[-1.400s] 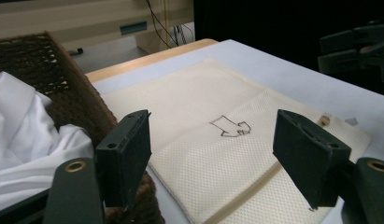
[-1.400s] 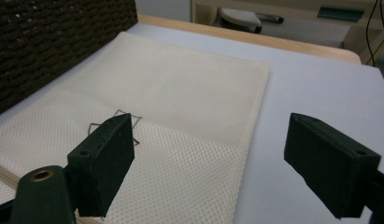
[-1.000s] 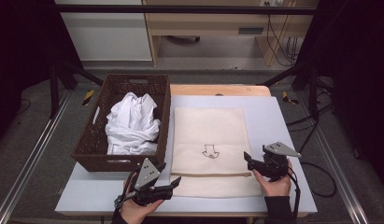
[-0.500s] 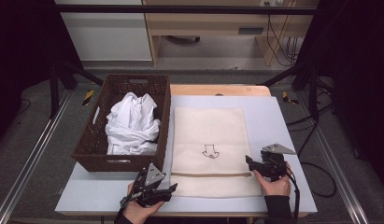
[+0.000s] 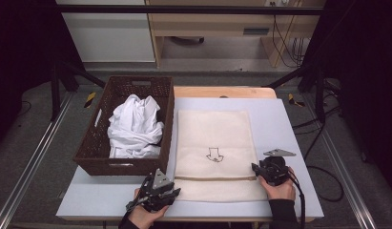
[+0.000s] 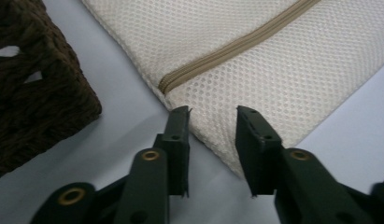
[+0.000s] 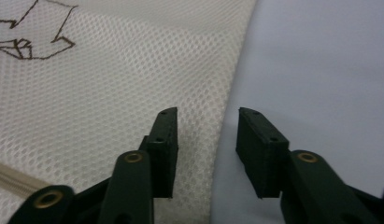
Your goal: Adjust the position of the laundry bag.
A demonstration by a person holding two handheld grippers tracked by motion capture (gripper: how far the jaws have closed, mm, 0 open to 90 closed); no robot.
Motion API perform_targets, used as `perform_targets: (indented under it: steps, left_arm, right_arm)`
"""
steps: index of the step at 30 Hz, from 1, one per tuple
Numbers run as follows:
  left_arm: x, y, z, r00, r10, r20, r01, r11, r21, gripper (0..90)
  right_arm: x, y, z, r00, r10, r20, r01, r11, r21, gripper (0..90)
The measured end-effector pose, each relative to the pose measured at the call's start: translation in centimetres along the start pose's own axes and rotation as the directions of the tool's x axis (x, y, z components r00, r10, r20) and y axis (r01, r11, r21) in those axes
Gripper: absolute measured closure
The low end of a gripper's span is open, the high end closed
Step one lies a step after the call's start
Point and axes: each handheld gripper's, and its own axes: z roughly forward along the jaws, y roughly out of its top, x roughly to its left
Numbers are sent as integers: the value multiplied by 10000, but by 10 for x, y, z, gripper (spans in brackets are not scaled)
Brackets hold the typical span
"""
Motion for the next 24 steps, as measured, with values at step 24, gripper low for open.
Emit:
perform_targets:
  steps: [24]
  left_arm:
    - [-3,4,-8,9981,618,-65,-621,9929,-1014,684]
  right_arm:
    - [4,-1,-7,9998,208,-32,-210,9965,-812,674]
